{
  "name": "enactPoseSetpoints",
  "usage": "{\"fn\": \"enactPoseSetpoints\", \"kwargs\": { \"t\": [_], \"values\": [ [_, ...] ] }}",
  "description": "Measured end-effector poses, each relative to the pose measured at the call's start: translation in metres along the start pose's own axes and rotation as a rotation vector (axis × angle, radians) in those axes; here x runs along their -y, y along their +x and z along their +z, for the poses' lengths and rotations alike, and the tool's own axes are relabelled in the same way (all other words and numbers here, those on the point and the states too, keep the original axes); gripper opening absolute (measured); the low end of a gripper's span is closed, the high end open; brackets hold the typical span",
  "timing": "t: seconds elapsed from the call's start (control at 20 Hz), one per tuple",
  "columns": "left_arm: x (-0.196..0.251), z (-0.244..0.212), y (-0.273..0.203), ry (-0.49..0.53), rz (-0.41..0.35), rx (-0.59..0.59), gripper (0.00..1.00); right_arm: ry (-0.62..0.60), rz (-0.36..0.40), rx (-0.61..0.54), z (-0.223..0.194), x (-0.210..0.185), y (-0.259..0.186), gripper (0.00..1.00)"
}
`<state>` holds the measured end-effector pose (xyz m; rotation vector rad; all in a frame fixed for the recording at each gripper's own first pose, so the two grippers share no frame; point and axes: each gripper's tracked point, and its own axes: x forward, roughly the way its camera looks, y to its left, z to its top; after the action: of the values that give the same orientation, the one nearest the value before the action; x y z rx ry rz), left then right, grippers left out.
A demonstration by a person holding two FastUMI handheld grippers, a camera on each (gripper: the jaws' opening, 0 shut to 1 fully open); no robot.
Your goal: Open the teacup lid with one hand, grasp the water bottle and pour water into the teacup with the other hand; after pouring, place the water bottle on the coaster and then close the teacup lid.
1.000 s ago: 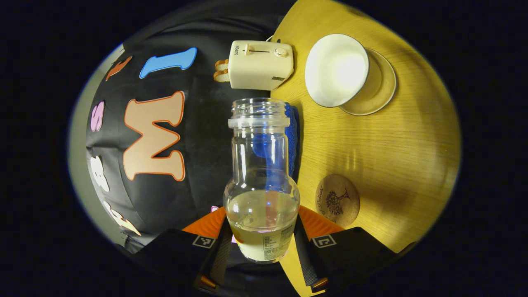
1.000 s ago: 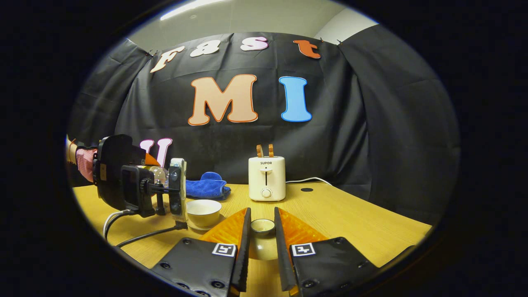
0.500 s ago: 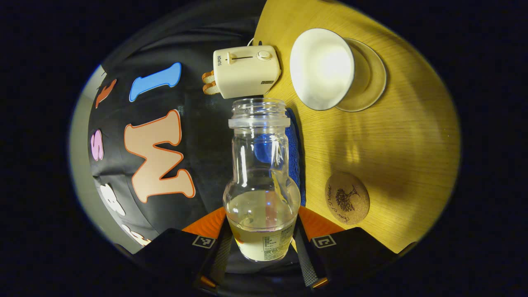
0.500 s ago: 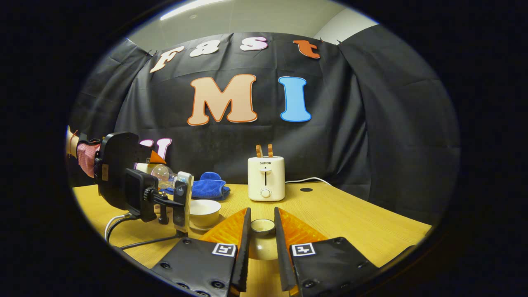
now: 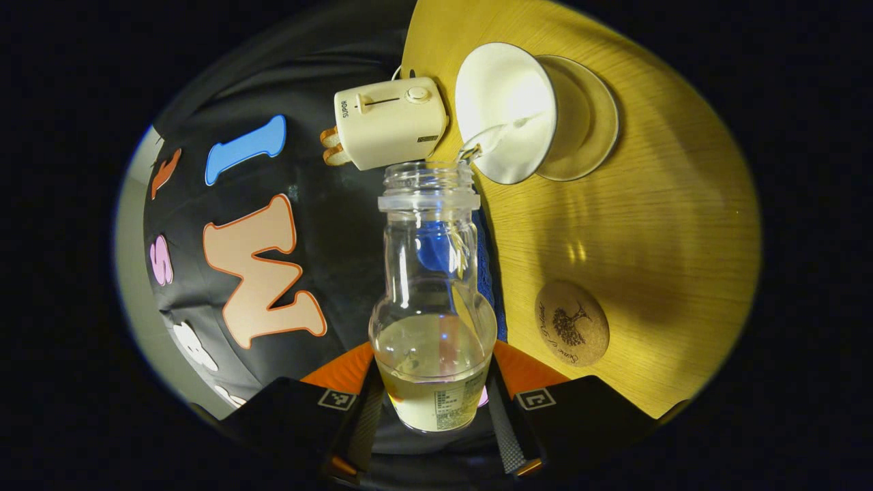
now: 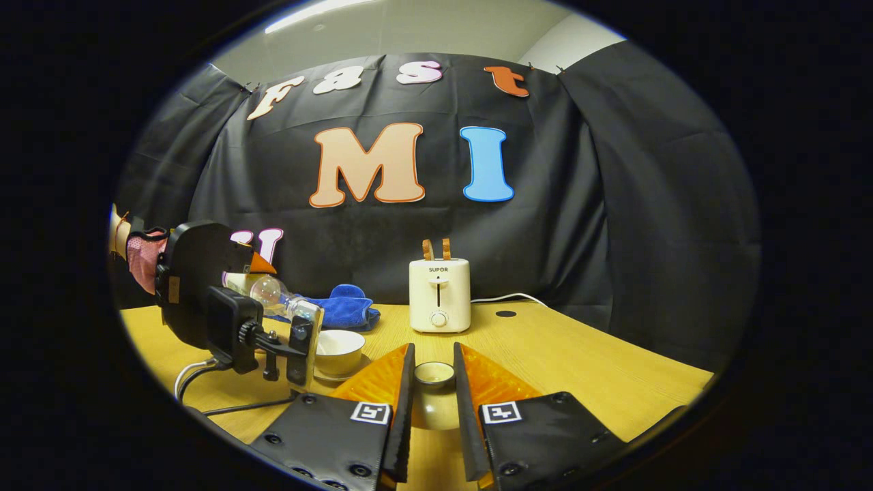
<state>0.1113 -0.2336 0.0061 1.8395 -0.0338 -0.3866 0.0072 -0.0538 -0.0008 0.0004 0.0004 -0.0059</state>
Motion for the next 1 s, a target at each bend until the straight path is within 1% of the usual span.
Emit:
{"fn": "enactPoseSetpoints", "kwargs": {
  "t": [0.45, 1.0],
  "values": [
    [-0.007, -0.002, -0.001, 0.095, 0.028, -0.010, 0.69, 0.000, 0.000, 0.000, 0.001, 0.000, -0.001, 0.34],
    [-0.016, 0.001, -0.007, 0.204, 0.085, -0.014, 0.69, 0.000, -0.002, 0.000, 0.000, 0.000, -0.001, 0.34]
  ]
}}
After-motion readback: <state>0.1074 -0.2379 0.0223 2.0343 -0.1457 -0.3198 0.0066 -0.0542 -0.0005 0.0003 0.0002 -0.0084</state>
